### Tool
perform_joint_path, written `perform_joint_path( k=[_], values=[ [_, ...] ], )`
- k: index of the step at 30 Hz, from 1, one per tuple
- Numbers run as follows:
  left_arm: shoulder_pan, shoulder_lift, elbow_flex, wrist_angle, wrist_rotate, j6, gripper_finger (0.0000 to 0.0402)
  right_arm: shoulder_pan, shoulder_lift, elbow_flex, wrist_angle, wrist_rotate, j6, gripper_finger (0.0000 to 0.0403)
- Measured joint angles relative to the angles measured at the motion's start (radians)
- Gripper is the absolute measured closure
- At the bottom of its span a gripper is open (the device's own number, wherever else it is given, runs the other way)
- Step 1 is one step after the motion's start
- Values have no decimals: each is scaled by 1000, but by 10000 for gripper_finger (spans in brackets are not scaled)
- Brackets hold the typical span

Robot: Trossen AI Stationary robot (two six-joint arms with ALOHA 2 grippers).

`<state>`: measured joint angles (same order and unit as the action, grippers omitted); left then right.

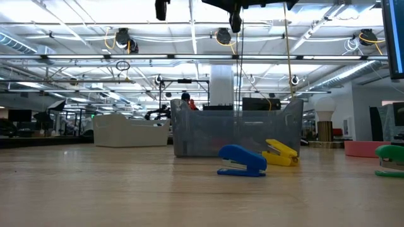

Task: Pick and place Stapler, Stapler remover, tape
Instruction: Put the blue tape into the white bin

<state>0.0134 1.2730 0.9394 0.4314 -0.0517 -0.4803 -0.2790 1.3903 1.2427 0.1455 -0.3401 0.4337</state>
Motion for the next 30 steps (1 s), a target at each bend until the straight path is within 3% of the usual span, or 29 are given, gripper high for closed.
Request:
perform_joint_path(
  k=[11,25,30],
  values=[
    [31,10,0,40,13,-12,234,0,1,1,-1,2,26,370],
    [39,25,0,-12,7,-27,235,12,132,2,118,-28,131,370],
    [43,22,0,-34,11,-5,294,5,131,2,103,-27,129,370]
  ],
)
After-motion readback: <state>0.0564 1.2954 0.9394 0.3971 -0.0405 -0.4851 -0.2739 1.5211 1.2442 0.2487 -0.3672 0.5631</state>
